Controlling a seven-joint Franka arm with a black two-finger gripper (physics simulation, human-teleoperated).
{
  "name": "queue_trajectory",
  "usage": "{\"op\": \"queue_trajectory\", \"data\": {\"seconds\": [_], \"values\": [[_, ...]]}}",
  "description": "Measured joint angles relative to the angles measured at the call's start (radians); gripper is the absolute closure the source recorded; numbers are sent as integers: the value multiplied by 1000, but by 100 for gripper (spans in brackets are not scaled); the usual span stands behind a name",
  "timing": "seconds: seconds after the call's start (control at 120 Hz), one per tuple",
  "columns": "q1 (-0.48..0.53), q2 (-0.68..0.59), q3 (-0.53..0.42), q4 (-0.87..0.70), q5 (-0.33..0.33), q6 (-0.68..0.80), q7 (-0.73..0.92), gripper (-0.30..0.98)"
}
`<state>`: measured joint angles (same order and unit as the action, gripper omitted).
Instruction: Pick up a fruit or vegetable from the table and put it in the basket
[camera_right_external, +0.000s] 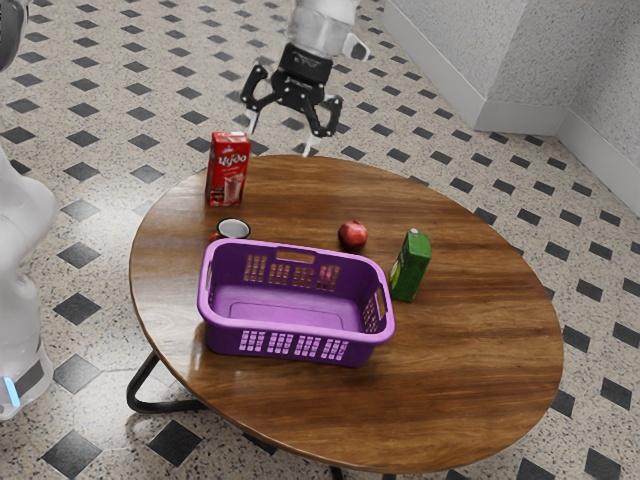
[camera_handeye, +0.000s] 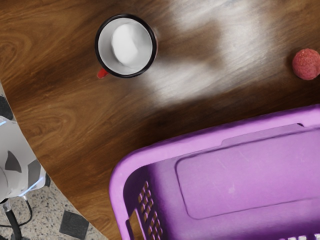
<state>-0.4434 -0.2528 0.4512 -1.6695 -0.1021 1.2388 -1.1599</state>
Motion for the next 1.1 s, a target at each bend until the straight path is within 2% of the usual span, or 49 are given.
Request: {"op": "queue_trajectory", "data": {"seconds": [0.083, 0.192, 0.283, 0.333, 0.383, 0.517, 0.567, 0.767, 0.983, 1.1], "values": [[8, -1, 6, -21, -14, 98, -152, 0], [92, -60, 15, -108, -185, 162, -327, 0], [103, -36, 3, -89, -256, 177, -470, 1], [99, 63, 45, -18, -241, 195, -501, 1], [98, 120, 93, -18, -195, 242, -490, 1], [84, 167, 117, -100, -88, 394, -448, 0], [75, 190, 116, -107, -66, 442, -433, 1], [97, 237, 71, -132, -84, 581, -383, 1], [103, 299, 58, -160, -173, 668, -309, 1], [139, 324, 58, -171, -221, 693, -264, 1]]}}
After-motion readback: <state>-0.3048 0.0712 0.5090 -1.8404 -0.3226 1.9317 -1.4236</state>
